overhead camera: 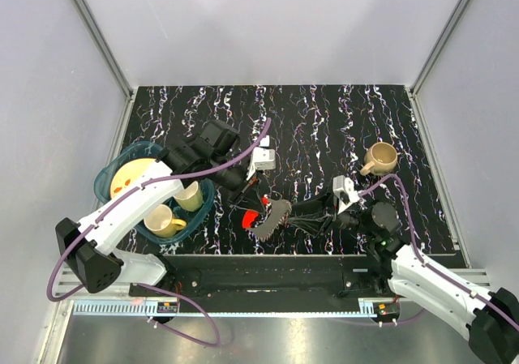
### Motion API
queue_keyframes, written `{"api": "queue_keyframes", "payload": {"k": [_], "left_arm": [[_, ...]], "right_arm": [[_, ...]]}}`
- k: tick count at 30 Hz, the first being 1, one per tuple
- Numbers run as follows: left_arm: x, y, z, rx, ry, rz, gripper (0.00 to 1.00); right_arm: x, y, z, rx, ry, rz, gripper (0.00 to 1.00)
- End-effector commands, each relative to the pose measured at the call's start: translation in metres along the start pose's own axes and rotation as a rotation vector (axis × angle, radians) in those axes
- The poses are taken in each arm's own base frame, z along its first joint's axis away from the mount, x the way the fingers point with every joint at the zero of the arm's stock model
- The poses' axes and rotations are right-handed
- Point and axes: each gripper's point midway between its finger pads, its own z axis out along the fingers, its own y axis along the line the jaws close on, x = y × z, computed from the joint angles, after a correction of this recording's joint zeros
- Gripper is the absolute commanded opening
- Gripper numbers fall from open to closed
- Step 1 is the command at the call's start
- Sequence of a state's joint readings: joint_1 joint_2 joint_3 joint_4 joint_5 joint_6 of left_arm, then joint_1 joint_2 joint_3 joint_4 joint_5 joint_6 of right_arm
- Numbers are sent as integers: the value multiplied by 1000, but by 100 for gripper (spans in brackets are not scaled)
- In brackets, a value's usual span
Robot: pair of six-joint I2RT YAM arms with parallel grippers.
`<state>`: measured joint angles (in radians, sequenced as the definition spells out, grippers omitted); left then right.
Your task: Remove the keys from the keyring
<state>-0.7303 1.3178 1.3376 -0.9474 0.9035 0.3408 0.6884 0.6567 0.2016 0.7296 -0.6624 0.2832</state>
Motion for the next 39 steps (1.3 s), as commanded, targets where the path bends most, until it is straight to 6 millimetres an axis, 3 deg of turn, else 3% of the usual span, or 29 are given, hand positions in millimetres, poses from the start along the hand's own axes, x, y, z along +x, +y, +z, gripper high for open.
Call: {"api": "queue_keyframes", "payload": {"k": [1, 4, 16, 20, 24, 37, 39], "left_arm": [[-24, -7, -6, 1, -42, 89, 0], [-26, -8, -8, -3, -45, 100, 0], [-24, -12, -7, 0, -30, 91, 0], [-26, -9, -8, -21, -27, 92, 0], [-28, -6, -8, -39, -32, 99, 0], [-31, -9, -8, -39, -57, 98, 0], [-31, -9, -8, -40, -57, 97, 0]], "right_arm": [[-3, -6, 5, 14, 5, -34, 43], [4, -8, 4, 24, 15, -24, 36], [3, -18, 6, 68, 13, -26, 35], [2, -18, 8, 69, 4, -15, 40], [6, -17, 8, 70, 12, -17, 52], [4, -28, 12, 133, -10, -39, 53], [4, -31, 11, 153, -12, -49, 46]]}}
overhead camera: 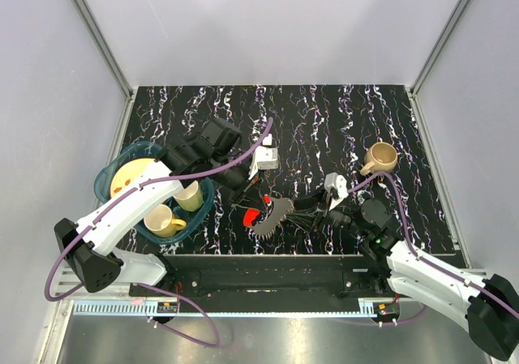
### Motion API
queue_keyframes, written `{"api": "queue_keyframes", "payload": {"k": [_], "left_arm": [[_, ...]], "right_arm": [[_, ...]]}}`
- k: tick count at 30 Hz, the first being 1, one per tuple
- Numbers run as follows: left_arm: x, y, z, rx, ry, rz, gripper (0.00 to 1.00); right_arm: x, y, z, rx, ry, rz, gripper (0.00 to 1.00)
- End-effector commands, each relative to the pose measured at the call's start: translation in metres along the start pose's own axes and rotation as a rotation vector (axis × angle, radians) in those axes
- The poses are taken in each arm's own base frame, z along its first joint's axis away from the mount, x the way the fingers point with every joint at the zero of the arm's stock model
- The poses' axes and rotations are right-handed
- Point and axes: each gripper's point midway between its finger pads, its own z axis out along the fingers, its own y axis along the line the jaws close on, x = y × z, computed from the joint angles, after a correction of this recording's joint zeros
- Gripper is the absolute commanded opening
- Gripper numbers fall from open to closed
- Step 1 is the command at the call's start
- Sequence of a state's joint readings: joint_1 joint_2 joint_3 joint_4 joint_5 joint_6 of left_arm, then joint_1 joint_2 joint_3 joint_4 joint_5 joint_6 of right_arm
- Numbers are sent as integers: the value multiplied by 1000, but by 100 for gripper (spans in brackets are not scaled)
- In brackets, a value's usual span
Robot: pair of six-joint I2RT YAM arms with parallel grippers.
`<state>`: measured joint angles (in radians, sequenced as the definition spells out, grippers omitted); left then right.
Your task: Remove the keys from the keyring
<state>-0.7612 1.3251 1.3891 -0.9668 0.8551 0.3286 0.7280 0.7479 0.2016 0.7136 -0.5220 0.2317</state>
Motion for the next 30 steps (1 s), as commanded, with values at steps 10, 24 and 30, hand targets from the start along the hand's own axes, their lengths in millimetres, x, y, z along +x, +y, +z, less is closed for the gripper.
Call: {"api": "queue_keyframes", "payload": {"k": [10, 24, 30], "left_arm": [[-22, -5, -7, -15, -70, 64, 0], [-16, 3, -9, -89, -71, 62, 0], [-6, 21, -11, -214, -98, 38, 0]], "right_arm": [[-16, -6, 7, 41, -63, -89, 52], [-15, -13, 1, 87, -90, -105, 0], [-23, -19, -12, 169, -59, -119, 0]]}}
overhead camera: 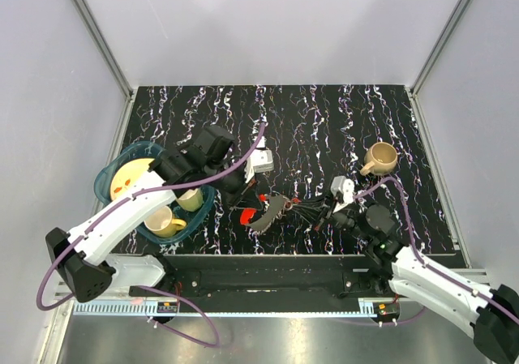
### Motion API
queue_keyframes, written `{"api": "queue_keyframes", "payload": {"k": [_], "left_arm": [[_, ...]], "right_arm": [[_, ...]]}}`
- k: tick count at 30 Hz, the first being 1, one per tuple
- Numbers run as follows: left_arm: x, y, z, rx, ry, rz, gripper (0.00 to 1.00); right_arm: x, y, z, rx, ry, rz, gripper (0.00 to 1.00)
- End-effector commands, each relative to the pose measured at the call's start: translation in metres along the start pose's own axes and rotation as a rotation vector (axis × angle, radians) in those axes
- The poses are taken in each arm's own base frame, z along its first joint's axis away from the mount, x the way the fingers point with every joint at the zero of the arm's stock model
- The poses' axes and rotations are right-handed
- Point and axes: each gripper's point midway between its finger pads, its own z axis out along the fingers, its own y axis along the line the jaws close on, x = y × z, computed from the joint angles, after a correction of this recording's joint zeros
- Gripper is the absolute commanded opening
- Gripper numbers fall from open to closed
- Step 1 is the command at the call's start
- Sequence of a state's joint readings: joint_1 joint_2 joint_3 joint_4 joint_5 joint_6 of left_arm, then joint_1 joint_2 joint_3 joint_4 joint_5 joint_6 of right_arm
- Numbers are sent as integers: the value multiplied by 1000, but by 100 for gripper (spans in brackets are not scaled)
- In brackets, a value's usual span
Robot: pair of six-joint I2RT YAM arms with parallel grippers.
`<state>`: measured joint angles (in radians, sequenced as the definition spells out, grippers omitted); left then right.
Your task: Remove the keys from the keyring
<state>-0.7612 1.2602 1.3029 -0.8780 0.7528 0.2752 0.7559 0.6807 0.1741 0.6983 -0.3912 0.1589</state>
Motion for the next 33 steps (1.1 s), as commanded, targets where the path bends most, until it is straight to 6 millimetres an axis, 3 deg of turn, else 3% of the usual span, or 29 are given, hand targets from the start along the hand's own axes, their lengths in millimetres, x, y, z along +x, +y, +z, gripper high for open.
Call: {"api": "queue_keyframes", "payload": {"k": [1, 2, 3, 5, 9, 17, 18, 23, 25, 26, 28, 29, 33], "left_arm": [[-12, 11, -9, -132, -90, 32, 0], [-14, 14, -10, -153, -108, 36, 0], [-15, 15, -10, -168, -119, 19, 0], [-16, 21, -10, -201, -152, 13, 0], [-15, 24, -5, -223, -221, -68, 0], [6, 49, -6, -388, -333, -225, 0], [11, 47, -4, -385, -341, -252, 0], [16, 39, 3, -322, -408, -284, 27], [24, 46, 2, -370, -392, -307, 31], [27, 50, 0, -397, -386, -312, 38], [33, 61, -7, -483, -367, -332, 47], [33, 60, -8, -480, -359, -321, 52], [17, 45, -16, -429, -374, -251, 60]], "right_arm": [[-18, -10, -6, 88, -4, -46, 0], [-33, -8, -8, 92, -31, -61, 0], [-27, -11, -10, 111, 5, -56, 0], [-43, -9, -11, 117, -10, -74, 0], [-49, -13, -12, 140, 64, -106, 0], [-76, -27, -4, 227, 163, -143, 0], [-71, -29, -5, 236, 202, -135, 0], [-60, -39, 2, 258, 376, -160, 0], [-66, -42, 4, 267, 403, -198, 0], [-77, -42, 9, 267, 400, -211, 0], [-79, -44, 9, 269, 452, -227, 0], [-86, -46, 16, 267, 470, -232, 0], [-66, -51, 11, 252, 648, -264, 0]]}}
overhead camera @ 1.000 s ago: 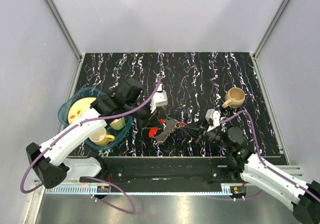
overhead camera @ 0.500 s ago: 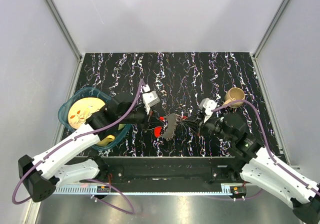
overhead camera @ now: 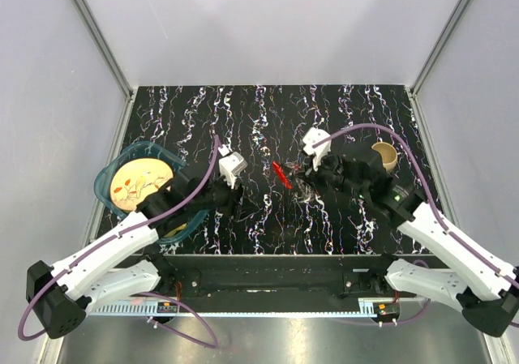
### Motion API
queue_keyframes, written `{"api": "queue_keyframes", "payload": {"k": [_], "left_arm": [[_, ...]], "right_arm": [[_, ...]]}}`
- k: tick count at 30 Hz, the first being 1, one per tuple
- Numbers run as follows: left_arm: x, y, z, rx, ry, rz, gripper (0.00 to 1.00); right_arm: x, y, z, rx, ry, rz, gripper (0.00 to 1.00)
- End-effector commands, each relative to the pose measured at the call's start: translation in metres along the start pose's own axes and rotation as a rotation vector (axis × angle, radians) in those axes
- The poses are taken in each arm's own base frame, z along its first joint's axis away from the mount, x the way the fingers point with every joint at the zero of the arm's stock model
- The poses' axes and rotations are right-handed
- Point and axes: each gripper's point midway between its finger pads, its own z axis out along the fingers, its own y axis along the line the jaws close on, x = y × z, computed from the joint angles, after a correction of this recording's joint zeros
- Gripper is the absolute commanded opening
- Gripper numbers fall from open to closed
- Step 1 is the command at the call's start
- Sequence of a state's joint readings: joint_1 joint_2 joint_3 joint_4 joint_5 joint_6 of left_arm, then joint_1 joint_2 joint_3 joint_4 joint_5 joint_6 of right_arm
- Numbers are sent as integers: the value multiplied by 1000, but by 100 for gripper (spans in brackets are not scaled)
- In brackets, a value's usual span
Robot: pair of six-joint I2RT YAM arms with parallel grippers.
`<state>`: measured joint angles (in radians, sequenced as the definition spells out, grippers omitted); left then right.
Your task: Remove the keys from the keyring
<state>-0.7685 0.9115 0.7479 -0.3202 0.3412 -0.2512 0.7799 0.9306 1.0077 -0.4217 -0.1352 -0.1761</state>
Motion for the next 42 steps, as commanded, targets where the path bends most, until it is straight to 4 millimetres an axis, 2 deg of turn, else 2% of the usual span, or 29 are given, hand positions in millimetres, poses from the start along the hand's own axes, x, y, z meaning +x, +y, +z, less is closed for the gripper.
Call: {"api": "queue_keyframes", "payload": {"k": [1, 4, 5, 8, 9, 10, 13, 14, 16, 19, 21, 22, 23, 28, 34, 37, 42], "left_arm": [[-39, -13, -17, 17, -108, 75, 61], [-57, -25, -29, 58, -186, 144, 61], [-62, -29, -32, 77, -208, 163, 61], [-77, -52, -46, 178, -290, 242, 61], [-80, -57, -50, 196, -311, 275, 61], [-85, -59, -51, 207, -332, 295, 60], [-93, -60, -51, 200, -346, 323, 60], [-94, -60, -50, 202, -340, 326, 60], [-96, -60, -48, 203, -333, 329, 60], [-97, -61, -43, 219, -334, 310, 61], [-95, -65, -39, 247, -335, 278, 61], [-100, -71, -40, 277, -365, 284, 62], [-98, -73, -39, 300, -364, 263, 62], [-108, -90, -42, 388, -405, 271, 63], [-100, -94, -24, 431, -347, 253, 63], [-95, -99, -19, 458, -333, 239, 63], [-93, -123, -25, 600, -364, 205, 63]], "right_arm": [[7, -6, -1, 7, 154, -103, 0], [5, -8, -3, 5, 206, -164, 0], [-4, -9, -5, 10, 189, -173, 0], [-26, 3, -12, -63, 151, -172, 0], [-31, 14, -14, -119, 143, -155, 0], [-33, 19, -16, -149, 143, -152, 0], [-21, 33, -18, -231, 171, -161, 0], [-10, 34, -19, -237, 195, -166, 0], [-4, 33, -20, -228, 222, -180, 0], [-9, 30, -25, -193, 229, -213, 0], [-19, 29, -30, -180, 210, -238, 0], [-22, 33, -31, -189, 203, -251, 0], [-26, 35, -33, -197, 194, -266, 0], [-28, 47, -32, -225, 177, -305, 0], [-35, 54, -25, -225, 154, -283, 0], [-40, 46, -22, -165, 136, -269, 0], [-42, 37, -19, -103, 137, -250, 0]]}}
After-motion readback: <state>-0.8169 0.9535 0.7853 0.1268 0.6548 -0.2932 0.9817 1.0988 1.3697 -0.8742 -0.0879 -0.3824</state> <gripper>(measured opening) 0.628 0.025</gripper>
